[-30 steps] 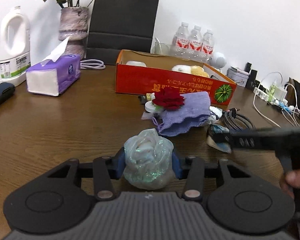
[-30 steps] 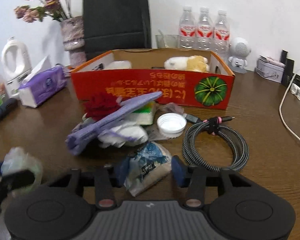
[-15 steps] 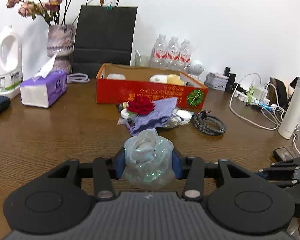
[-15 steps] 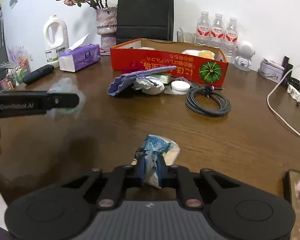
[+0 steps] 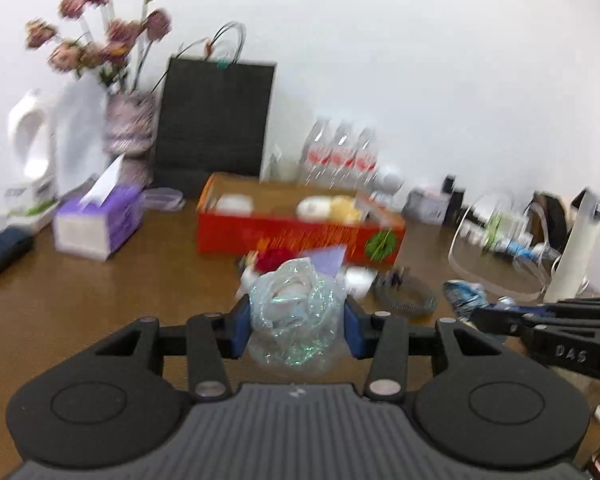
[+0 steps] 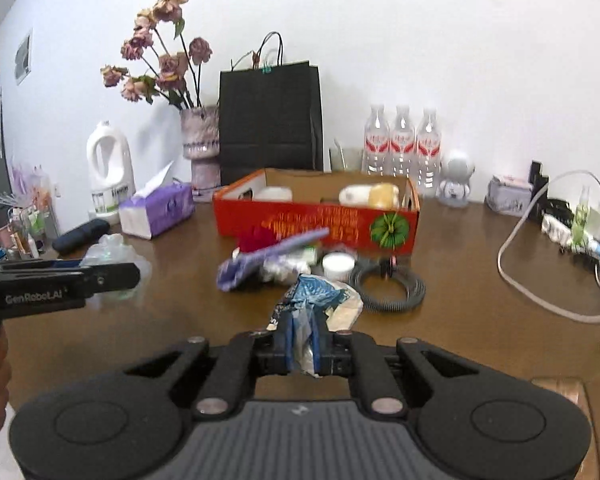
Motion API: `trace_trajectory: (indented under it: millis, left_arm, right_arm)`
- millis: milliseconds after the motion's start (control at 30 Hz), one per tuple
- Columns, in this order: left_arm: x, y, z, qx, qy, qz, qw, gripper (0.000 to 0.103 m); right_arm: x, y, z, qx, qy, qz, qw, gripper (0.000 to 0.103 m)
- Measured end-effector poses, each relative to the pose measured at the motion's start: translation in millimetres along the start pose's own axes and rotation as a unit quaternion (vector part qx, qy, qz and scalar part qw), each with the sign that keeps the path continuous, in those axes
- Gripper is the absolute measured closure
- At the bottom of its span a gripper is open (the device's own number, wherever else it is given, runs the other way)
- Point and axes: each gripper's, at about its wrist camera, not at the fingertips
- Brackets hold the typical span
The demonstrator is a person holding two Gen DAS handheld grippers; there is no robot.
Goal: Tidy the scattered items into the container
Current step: 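Lower the bag and packet into the box and open both tools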
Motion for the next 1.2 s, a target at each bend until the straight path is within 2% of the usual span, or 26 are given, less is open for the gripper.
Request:
trace_trajectory:
  millis: [133,200,300,367,433,500,567,667,700,800,867,933,1000,1067,1133,1167,1200]
  left_arm:
    - [54,3,53,0.02,-0.011,-0.015,0.9996,0.057]
    - [96,13,84,0.008,0.008,-0.03,0.9995,0.057]
    - [166,26,124,-0.017,0.05,-0.028,0.9982,0.057]
    - [212,28,141,-0.013,0.067,-0.018,0.9975,0.057]
    - [261,31,151,-0.003,0.1,-0.008,0.995,0.057]
    - [311,36,156,-0.016,0.139,-0.005,0.9901,0.057]
    - [355,38,156,-0.017,0.185,-0.003,0.9825,0.057]
    - [401,28,156,0.055,0.216,0.04,0.974,0.057]
    - [413,29,154,0.06,0.228,0.047,0.9707,0.057]
    - [440,32,142,0.069,0.27,0.063,0.9583,0.056]
    - [446,35,137,0.07,0.28,0.062,0.9554,0.052]
    - [440,39,136,0.054,0.266,0.051,0.961,0.042]
    - [433,41,142,0.049,0.26,0.034,0.9639,0.038]
    - [424,41,150,0.052,0.259,0.041,0.9635,0.037]
    - [412,42,163,0.05,0.254,0.05,0.9646,0.034]
    - [404,44,170,0.045,0.252,0.053,0.9653,0.032]
    - [397,45,178,0.037,0.252,0.055,0.9654,0.026]
  right_arm:
    - [23,-17,49,-0.026,-0.026,-0.001,0.999,0.095]
    - [40,-33,84,-0.036,-0.041,0.0,0.999,0.095]
    - [82,-63,137,-0.051,-0.031,0.009,0.998,0.095]
    - [128,-83,172,-0.059,0.0,0.019,0.998,0.094]
    - [176,-96,196,-0.06,0.032,0.023,0.997,0.094]
    - [227,-102,212,-0.057,0.067,0.034,0.995,0.094]
    - [280,-101,219,-0.051,0.111,0.049,0.991,0.094]
    - [349,-96,214,-0.065,0.184,0.049,0.98,0.094]
    - [367,-95,208,-0.064,0.205,0.043,0.976,0.094]
    - [406,-100,197,-0.06,0.26,0.04,0.963,0.094]
    - [419,-103,192,-0.058,0.275,0.031,0.959,0.094]
    - [426,-104,187,-0.063,0.293,0.033,0.953,0.089]
    - [425,-105,181,-0.064,0.302,0.037,0.95,0.085]
    - [418,-107,185,-0.055,0.299,0.045,0.951,0.079]
    - [404,-112,197,-0.04,0.289,0.049,0.955,0.061]
    - [395,-112,205,-0.039,0.281,0.047,0.958,0.058]
    - [388,-112,213,-0.042,0.275,0.043,0.959,0.053]
Point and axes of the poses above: each gripper's, at about its wrist camera, not at the fingertips, and x roughly the way its jaws point, y to its left, z to its top, and after that the axes turned 3 degrees about -x, right-handed
